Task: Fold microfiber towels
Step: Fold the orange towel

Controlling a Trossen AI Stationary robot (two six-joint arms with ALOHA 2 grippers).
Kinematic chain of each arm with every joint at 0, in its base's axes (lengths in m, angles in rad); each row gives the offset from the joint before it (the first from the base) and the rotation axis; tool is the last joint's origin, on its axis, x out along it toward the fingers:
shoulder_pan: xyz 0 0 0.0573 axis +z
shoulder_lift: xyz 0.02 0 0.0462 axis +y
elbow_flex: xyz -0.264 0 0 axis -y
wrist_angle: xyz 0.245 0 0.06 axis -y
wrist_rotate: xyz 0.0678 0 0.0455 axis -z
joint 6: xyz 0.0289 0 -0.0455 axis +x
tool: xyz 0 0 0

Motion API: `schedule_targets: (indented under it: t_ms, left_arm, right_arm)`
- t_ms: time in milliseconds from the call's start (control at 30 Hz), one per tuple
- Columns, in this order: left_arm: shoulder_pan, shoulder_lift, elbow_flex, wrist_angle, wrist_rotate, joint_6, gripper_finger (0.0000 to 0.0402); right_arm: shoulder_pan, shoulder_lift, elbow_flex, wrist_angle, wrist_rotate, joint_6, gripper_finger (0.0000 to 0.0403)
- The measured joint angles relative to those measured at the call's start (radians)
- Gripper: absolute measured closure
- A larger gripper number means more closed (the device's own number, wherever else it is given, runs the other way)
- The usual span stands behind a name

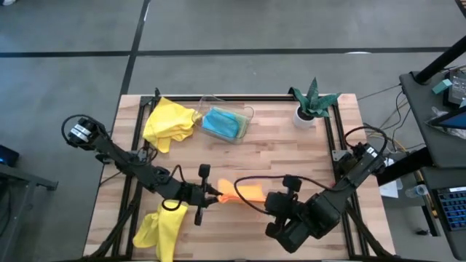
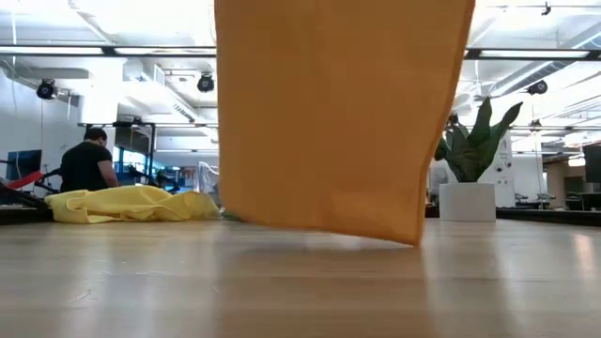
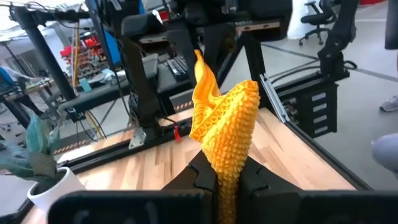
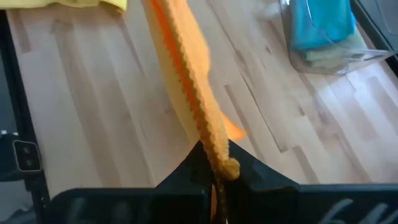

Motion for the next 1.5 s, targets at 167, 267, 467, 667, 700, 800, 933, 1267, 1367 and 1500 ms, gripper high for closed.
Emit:
schedule_targets:
  t_ms: [167, 267, 467, 667, 700, 800, 933, 1267, 1367, 1500]
  left_arm:
    - [-0.001, 0.014, 0.001, -0.003, 0.0, 0.004, 0.0401]
    - [0.02, 0.014, 0.0, -0.003, -0.014, 0.05, 0.0401]
    - [0.123, 0.014, -0.002, -0.005, -0.026, 0.087, 0.0402]
    - [0.251, 0.014, 0.0, 0.003, 0.098, 0.108, 0.0402]
    - [0.271, 0.014, 0.002, 0.007, 0.118, 0.108, 0.0402]
    - [0.326, 0.013, 0.009, 0.011, 0.135, 0.109, 0.0402]
    - [0.388, 0.013, 0.02, 0.012, 0.142, 0.133, 0.0402]
    - [0.412, 0.017, 0.005, 0.12, 0.168, 0.24, 0.0402]
    - [0.386, 0.043, -0.019, 0.118, 0.182, 0.24, 0.0402]
    - [0.322, 0.093, -0.05, 0.115, 0.181, 0.239, 0.0402]
  right_arm:
    - [0.0, 0.0, -0.015, -0.002, -0.003, 0.006, 0.0394]
    - [-0.003, 0.0, -0.015, -0.019, 0.003, -0.002, 0.0394]
    - [-0.064, 0.0, -0.022, -0.147, 0.025, 0.013, 0.0394]
    - [-0.154, -0.018, -0.052, -0.16, 0.01, -0.08, 0.0394]
    - [-0.169, -0.028, -0.059, -0.159, 0.011, -0.1, 0.0394]
    - [-0.22, -0.055, -0.075, -0.159, 0.013, -0.135, 0.0394]
    - [-0.271, -0.101, -0.082, -0.157, 0.05, -0.18, 0.0394]
    - [-0.28, -0.165, -0.102, -0.151, 0.212, -0.238, 0.0394]
    - [-0.251, -0.147, -0.152, -0.13, 0.205, -0.228, 0.0394]
    - [-0.187, -0.11, -0.253, -0.071, 0.15, -0.18, 0.0394]
